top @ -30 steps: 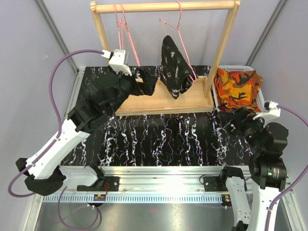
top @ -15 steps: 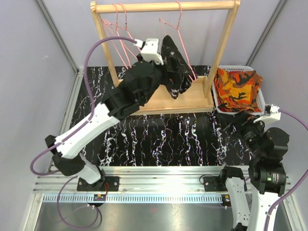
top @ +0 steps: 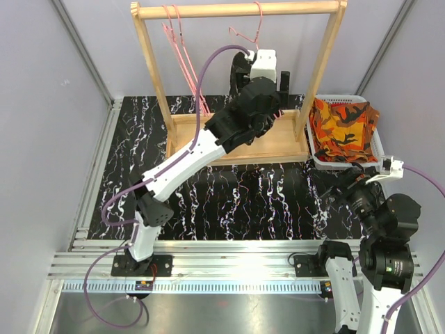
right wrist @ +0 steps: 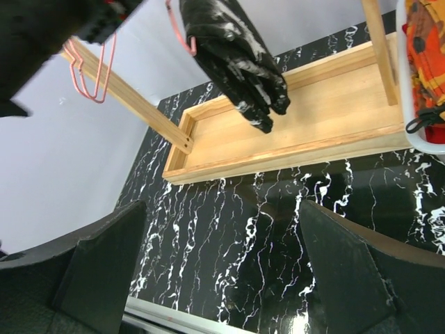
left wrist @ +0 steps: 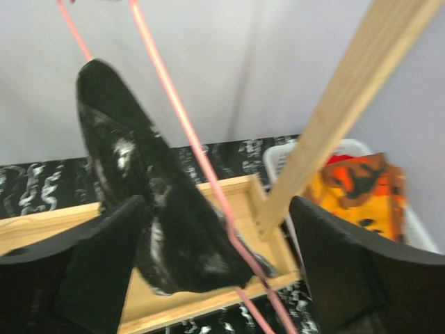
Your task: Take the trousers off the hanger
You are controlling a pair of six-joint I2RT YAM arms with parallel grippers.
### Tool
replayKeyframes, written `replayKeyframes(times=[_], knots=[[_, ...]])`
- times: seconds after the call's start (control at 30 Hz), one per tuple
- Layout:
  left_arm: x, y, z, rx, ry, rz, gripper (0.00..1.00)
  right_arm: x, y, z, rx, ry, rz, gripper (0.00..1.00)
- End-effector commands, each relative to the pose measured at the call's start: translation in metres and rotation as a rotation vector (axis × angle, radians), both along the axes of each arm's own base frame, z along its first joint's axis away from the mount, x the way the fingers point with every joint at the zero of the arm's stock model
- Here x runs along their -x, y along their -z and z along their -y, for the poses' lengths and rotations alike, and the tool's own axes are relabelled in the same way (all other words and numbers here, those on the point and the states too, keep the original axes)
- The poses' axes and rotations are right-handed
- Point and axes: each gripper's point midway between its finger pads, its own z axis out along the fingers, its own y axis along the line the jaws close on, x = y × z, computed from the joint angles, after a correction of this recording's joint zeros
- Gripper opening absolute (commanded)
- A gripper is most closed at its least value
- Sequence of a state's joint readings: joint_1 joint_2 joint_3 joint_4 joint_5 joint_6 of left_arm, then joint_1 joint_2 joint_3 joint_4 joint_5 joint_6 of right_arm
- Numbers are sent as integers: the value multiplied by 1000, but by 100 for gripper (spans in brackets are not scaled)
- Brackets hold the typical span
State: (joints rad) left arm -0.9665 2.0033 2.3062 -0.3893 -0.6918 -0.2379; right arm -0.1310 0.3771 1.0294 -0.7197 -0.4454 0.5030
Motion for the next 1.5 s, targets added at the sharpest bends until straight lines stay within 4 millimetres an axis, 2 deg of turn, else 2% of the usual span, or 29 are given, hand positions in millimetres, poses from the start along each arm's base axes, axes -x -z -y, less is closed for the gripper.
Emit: replayKeyframes(times=[0.0,0.2,0.3,0.43,0.6,0.63,0.7,0.73,0.77,0.8,0.87,0.97,1.1,1.13,1.33,1.43,1.47], knots=[[-18,-9,-32,-38,-138,29,79,6,-11,-10,-7,-56,46,99],[-26,-10,-49,-59,-193,55,58,5,-7,-24,-88,-141,34,99],[-36,-6,-55,-59,-184,41,56,4,-5,-24,-99,-141,29,100],[-47,3,-51,-47,-109,24,54,3,-6,-24,-98,-141,32,99],[-62,6,-58,-26,-81,11,45,2,-6,-23,-92,-137,33,99],[-63,6,-59,-21,-73,9,36,3,-5,-23,-91,-136,29,100],[-65,3,-64,-13,-78,10,24,2,-4,-22,-83,-129,29,99],[-64,0,-65,-9,-75,15,10,2,-5,-22,-83,-126,31,99],[-62,-6,-68,-9,-75,24,3,2,-5,-22,-81,-126,32,100],[-60,-9,-68,-2,-70,32,0,0,-4,-21,-81,-126,29,99],[-56,-17,-72,6,-69,50,0,0,-5,-20,-74,-119,35,99],[-42,-49,-84,57,-58,114,0,-1,-8,-17,-44,-109,50,99],[-33,-75,-91,71,-34,151,0,-3,-12,-9,30,-70,70,100],[-29,-89,-95,85,-25,173,0,-3,-11,-7,39,-60,64,99],[-19,-117,-110,101,-15,221,0,-5,-18,-3,67,-39,72,99],[-13,-129,-115,119,-5,252,0,-7,-15,-7,106,-84,77,100],[-10,-133,-118,125,-4,259,0,-4,-15,-15,112,-140,83,99]])
